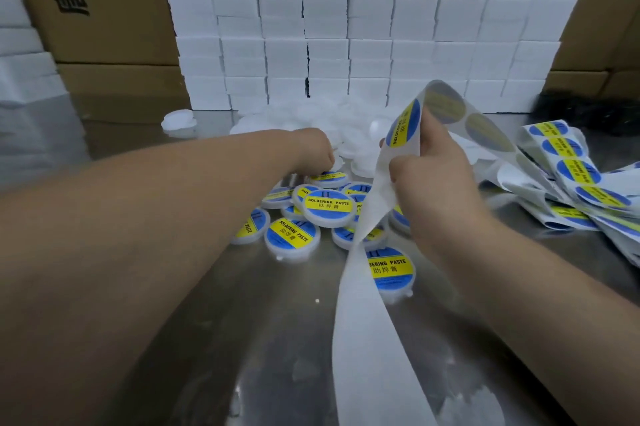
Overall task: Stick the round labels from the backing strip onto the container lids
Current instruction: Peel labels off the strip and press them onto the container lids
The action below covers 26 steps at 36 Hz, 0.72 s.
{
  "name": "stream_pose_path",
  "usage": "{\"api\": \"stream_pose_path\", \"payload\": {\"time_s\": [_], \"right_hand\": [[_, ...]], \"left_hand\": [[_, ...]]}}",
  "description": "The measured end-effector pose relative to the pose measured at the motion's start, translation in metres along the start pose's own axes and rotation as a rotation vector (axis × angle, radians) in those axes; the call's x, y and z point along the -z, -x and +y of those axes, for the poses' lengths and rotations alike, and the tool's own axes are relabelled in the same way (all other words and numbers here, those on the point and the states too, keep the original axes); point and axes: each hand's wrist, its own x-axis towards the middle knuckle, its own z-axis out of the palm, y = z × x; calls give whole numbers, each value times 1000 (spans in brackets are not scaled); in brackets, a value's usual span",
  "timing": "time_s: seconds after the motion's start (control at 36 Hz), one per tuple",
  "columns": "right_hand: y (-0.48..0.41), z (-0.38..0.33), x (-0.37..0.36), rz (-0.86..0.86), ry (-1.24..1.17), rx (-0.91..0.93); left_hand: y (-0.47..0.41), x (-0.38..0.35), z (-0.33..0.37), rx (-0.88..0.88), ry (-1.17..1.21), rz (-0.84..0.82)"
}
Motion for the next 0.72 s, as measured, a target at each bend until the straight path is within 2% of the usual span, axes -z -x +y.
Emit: {"api": "stream_pose_path", "payload": {"time_s": [0.19,0.28,0.39,0.47,0.58,0.64,0.72], "right_hand": [[1,5,-3,-35,-99,-44],[1,6,-4,-20,-125,-38],[0,6,-4,-11,-108,-32],[1,7,-6,-20,-80,8],[4,4,-9,1,-1,46],[3,4,-9,-12,25,30],[3,6,-9,-40,45,20]], "left_hand": [[2,-2,-7,-12,7,60],[3,-3,-5,8,80,143],[10,8,2,97,535,293],[20,17,11,231,1138,355],[48,31,10,352,1861,261],[62,35,7,410,2073,231],[81,34,7,464,2123,250]]}}
